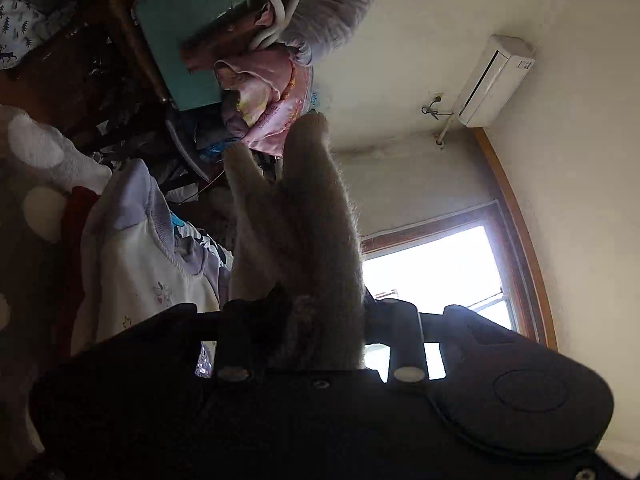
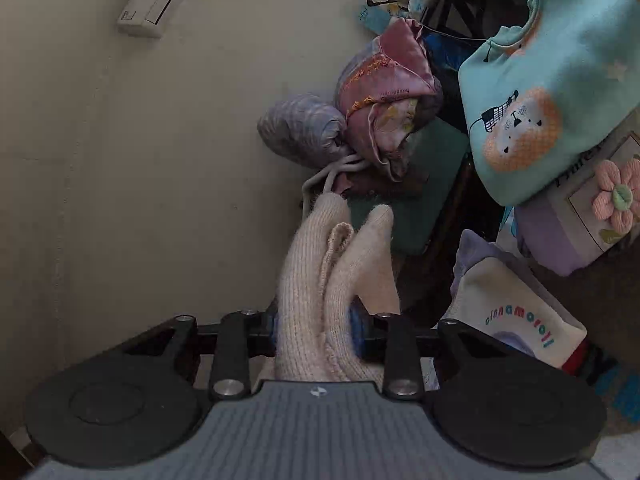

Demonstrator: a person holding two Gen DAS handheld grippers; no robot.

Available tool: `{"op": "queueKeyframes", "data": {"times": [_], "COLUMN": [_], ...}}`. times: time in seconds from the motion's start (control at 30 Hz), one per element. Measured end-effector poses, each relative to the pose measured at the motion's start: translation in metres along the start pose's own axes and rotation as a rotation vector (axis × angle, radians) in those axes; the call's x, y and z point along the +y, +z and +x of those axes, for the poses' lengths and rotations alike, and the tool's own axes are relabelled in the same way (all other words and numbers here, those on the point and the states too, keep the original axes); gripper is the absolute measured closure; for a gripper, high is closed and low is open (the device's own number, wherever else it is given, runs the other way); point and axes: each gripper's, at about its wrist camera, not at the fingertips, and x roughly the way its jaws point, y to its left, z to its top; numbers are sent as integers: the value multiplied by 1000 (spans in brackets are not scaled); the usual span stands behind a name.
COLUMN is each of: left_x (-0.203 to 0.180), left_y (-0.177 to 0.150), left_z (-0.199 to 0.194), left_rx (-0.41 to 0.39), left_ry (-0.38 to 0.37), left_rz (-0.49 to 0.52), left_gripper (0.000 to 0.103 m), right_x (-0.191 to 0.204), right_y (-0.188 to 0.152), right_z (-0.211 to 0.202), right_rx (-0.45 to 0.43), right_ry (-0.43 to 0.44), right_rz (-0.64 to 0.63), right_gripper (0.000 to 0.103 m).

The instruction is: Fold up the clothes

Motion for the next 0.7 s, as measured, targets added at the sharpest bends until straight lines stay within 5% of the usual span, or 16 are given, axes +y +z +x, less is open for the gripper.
{"op": "queueKeyframes", "data": {"times": [0.03, 0.1, 0.17, 0.27, 0.43, 0.7], "left_x": [12, 59, 102, 85, 84, 68], "left_y": [2, 0, -2, 1, 7, 3], "left_z": [7, 32, 32, 25, 26, 32], "left_rx": [-23, 12, 13, -1, 19, 60], "left_ry": [26, 210, 215, 231, 219, 222], "left_rz": [16, 47, -140, -18, -17, 58], "left_gripper": [72, 72, 67, 68, 66, 67], "right_x": [-6, -27, -48, -53, -42, 6], "right_y": [6, 6, -3, -13, -14, -44], "right_z": [10, 31, 50, 55, 58, 34], "right_rx": [-5, 14, 63, 27, -4, -145], "right_ry": [-55, -260, -463, -428, -446, -554], "right_rz": [-23, -98, -193, -225, -299, -639], "right_gripper": [68, 64, 70, 66, 66, 66]}}
